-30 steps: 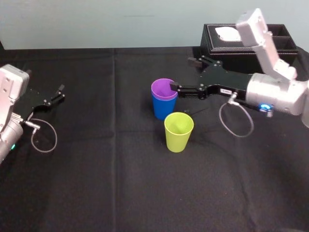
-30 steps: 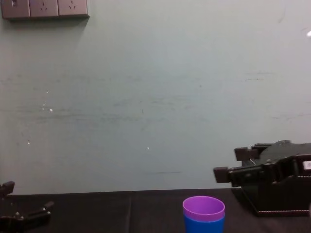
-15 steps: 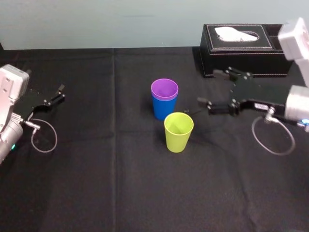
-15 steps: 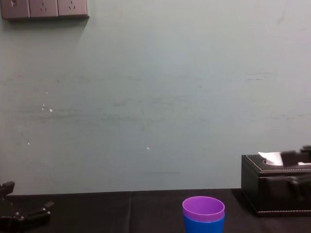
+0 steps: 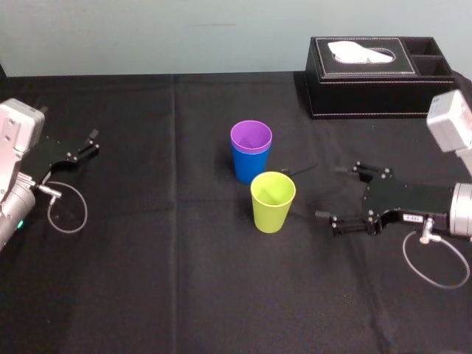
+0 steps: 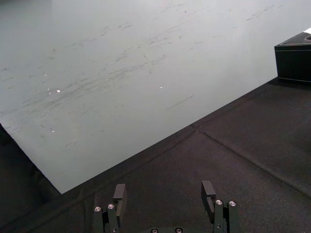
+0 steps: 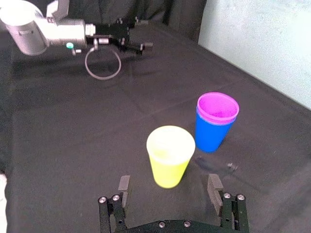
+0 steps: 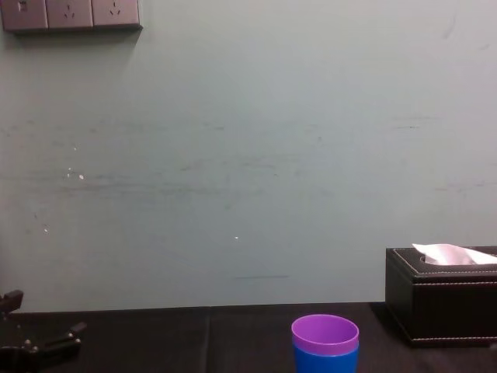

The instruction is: Stack the three plastic cups sequentially using one hand.

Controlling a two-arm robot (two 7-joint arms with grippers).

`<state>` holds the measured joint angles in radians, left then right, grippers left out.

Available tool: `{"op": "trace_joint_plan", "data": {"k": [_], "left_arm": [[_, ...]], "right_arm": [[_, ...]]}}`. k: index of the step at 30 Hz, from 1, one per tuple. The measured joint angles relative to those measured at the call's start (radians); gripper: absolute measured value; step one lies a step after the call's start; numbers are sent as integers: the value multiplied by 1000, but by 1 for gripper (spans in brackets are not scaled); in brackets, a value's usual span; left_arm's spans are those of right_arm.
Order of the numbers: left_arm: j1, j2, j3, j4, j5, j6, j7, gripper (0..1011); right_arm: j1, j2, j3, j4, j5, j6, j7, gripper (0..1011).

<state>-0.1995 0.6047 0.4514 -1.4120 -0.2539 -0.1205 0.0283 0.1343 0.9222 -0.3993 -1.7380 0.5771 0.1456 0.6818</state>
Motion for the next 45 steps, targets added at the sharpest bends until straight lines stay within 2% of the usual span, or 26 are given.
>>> {"op": "trace_joint_plan", "data": {"k": [7,17,35,45], "left_arm": [[0,0,0,0,0,0,0,1010],[0,0,0,0,0,0,0,1010],[0,0,0,0,0,0,0,1010],[0,0,0,0,0,0,0,1010]], "right_arm": [[1,-16,-31,29,-31,7,-5,1003],[22,-60,-65,71,-75,20,-21,1003],[85,-141,-111,141,-118,38,-20,1003],[111,-169,-122,163,-125,43,-19,1003]]}}
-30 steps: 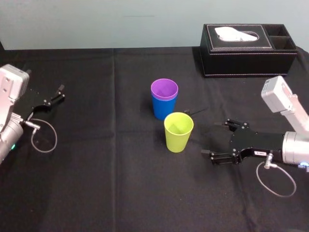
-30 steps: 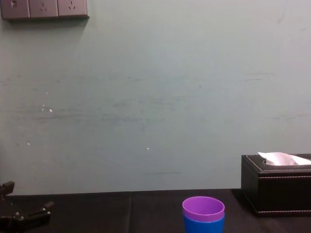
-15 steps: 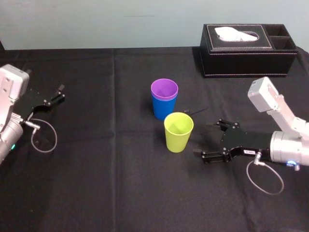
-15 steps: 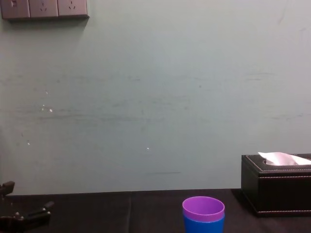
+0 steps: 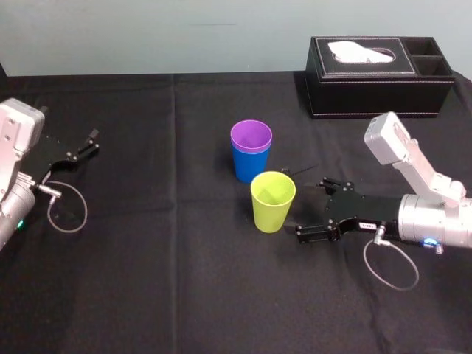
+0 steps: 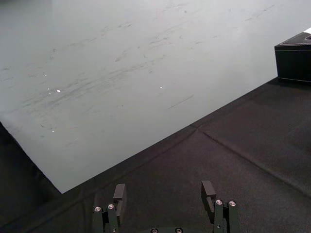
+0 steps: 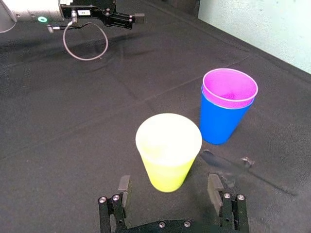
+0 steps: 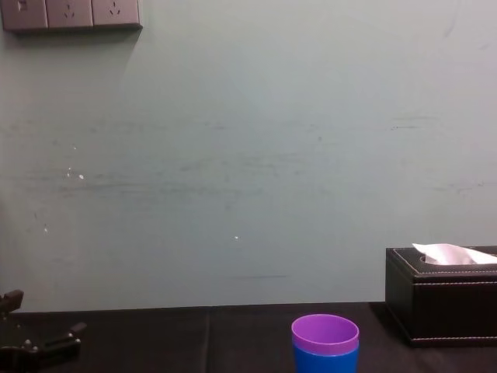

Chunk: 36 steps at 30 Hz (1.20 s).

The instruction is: Stack the three plastic cups sequentially using one hand.

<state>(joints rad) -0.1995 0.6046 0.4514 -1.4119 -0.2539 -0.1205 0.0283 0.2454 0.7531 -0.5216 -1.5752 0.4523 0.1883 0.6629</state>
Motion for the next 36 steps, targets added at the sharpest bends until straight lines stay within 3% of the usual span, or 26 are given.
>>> {"op": "trace_joint_plan", "data": {"k": [36], "left_arm": [[0,0,0,0,0,0,0,1010]], "right_arm": [[55,-87,-41,66,3,3,-8,1003]]}}
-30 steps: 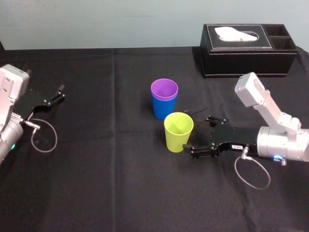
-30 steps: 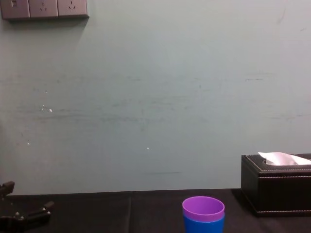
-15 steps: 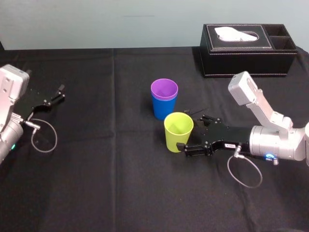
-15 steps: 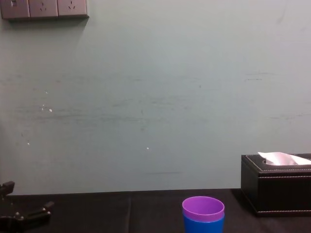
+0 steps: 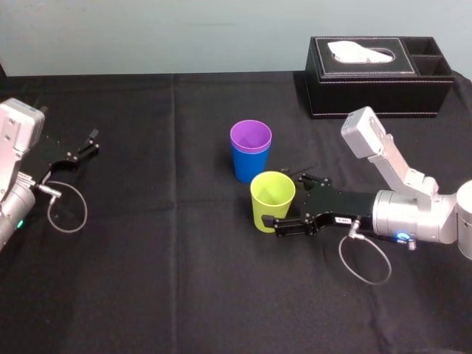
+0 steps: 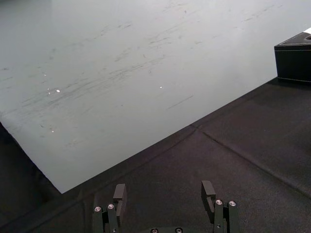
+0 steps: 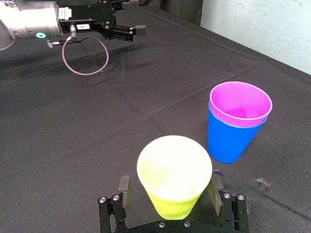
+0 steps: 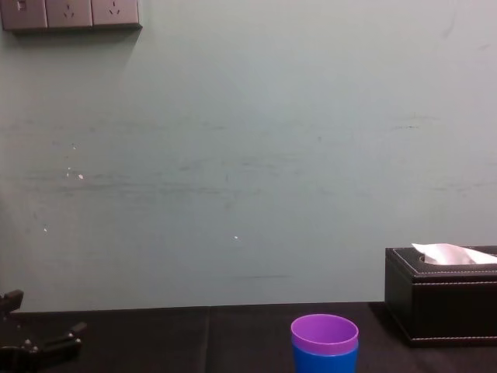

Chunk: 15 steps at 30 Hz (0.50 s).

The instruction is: Stack the three plastic cups sequentially using one hand.

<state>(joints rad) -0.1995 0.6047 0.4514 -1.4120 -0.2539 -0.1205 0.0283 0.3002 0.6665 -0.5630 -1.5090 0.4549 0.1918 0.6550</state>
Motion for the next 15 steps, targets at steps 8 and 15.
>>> {"op": "trace_joint_plan", "data": {"k": [8,15], "left_arm": [[0,0,0,0,0,0,0,1010],[0,0,0,0,0,0,0,1010]], "right_arm": [[8,-13,-4,12,-1,-3,-6,1003],[17,-28,-11,30,-6,-6,-7,1003]]}}
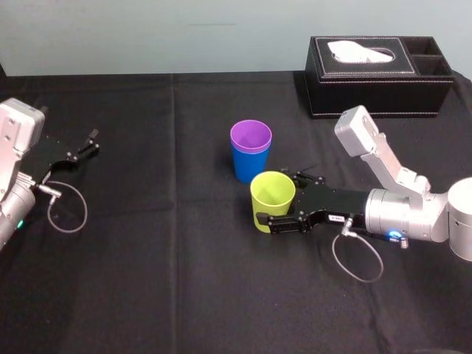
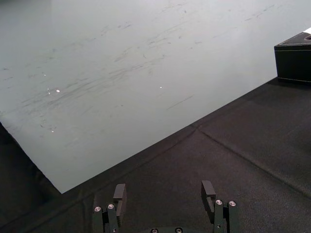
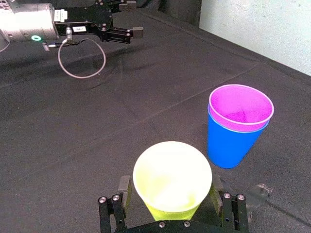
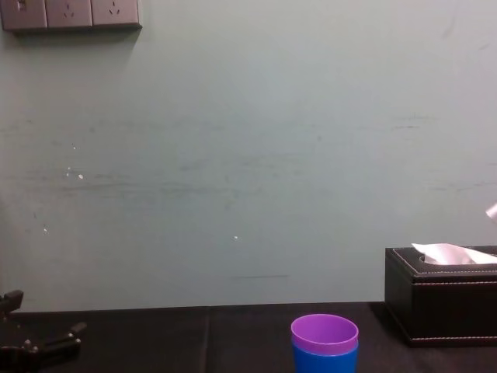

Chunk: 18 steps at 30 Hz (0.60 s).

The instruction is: Stack the three plastic cups sequentially using one hand.

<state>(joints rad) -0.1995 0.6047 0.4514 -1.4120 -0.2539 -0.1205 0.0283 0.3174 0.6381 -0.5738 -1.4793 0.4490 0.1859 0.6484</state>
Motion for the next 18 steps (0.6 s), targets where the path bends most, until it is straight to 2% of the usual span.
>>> {"op": "trace_joint_plan", "data": {"k": [18], "left_arm": [[0,0,0,0,0,0,0,1010]], "right_arm": [[0,0,0,1,-1,0,0,1003]]}}
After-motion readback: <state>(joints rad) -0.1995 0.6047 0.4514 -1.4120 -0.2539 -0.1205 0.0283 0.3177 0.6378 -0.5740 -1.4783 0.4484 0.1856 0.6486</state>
